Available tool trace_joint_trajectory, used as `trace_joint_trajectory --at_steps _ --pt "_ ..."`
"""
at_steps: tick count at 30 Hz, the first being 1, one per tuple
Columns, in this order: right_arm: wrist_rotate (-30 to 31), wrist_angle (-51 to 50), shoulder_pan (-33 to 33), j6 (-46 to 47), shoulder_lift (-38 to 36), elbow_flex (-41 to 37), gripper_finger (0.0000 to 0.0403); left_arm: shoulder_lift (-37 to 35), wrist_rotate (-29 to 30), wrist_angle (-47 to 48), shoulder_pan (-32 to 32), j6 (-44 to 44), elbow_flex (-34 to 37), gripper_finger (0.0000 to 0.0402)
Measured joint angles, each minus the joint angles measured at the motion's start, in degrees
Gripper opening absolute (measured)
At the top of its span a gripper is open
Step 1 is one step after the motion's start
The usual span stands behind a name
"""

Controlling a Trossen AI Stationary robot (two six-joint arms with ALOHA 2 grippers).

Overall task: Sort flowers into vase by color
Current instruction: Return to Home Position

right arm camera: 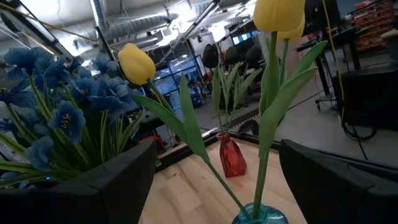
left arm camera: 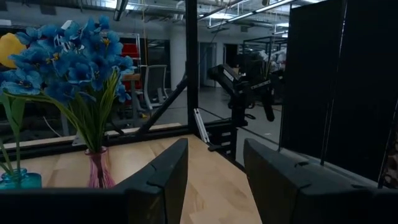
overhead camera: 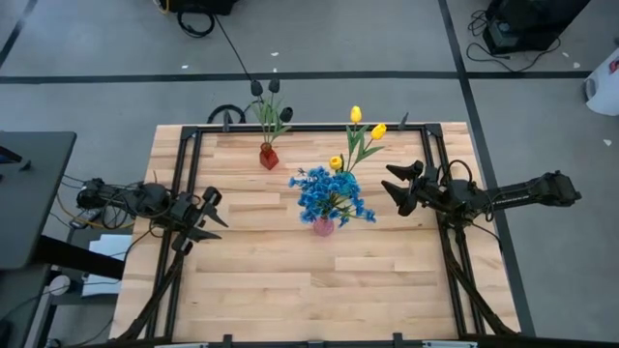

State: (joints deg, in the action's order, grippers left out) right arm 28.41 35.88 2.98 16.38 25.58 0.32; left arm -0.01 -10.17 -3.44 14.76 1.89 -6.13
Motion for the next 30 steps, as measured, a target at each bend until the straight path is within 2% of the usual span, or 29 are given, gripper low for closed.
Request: trace_joint_trajectory --at_steps 30 --pt "0.0 0.0 0.0 0.0 0.0 0.0 0.0348 0.0 0.0 0.0 0.0 -0.1 0.0 0.0160"
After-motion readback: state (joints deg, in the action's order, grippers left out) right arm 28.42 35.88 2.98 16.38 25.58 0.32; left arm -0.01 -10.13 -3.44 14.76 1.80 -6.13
